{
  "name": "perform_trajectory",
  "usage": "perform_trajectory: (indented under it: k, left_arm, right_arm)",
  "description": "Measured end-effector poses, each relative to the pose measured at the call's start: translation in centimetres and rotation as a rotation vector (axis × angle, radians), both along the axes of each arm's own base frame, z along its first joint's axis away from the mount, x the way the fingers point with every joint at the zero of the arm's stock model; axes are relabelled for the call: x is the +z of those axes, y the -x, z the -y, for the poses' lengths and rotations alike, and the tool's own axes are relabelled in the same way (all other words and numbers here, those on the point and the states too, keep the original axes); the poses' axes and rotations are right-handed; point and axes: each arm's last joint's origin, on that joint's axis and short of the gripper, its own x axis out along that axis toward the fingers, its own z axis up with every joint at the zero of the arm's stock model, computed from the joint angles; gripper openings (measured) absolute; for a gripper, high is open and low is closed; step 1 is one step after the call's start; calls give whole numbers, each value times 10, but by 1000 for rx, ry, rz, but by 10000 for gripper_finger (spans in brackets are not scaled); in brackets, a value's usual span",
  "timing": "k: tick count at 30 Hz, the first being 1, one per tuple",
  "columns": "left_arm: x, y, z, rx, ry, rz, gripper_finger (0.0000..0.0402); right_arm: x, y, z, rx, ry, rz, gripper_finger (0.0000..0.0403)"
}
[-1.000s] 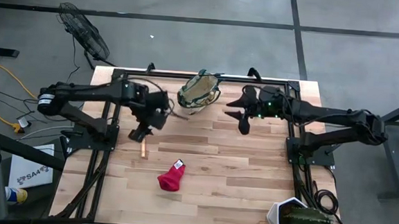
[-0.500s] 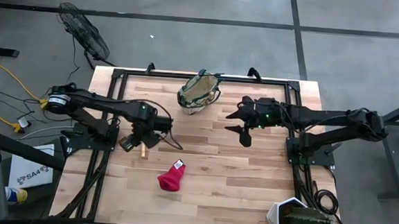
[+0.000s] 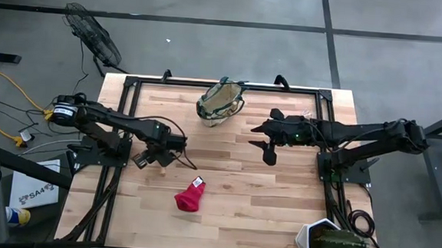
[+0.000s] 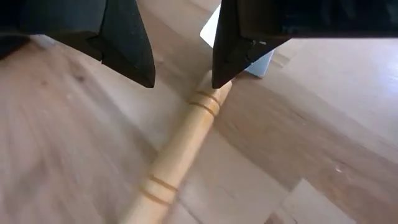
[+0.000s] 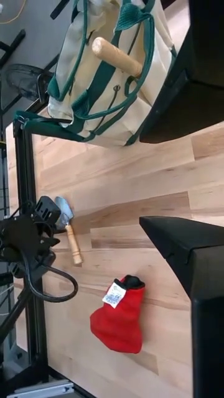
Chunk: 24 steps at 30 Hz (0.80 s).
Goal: Pick & Place Garden tools in Gardening bag
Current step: Put the brown trowel into the white gardening bag
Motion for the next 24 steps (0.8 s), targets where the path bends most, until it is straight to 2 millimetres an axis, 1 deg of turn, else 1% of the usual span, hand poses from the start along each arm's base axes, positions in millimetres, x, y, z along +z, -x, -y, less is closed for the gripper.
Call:
perform_trajectory:
  k: [6, 13, 18, 24]
  left_arm:
    - [0, -4, 0, -103, -4, 40, 156]
    - [0, -15, 0, -174, -16, 158, 156]
    - [1, -20, -1, -170, -23, 204, 156]
    - [1, -24, -1, -65, -22, 247, 156]
  right_arm:
    - [0, 0, 0, -1, -1, 0, 194]
    - [-1, 0, 0, -1, -2, -9, 194]
    - [-3, 1, 0, -2, -3, -33, 194]
    - [-4, 2, 0, -24, -44, -41, 194]
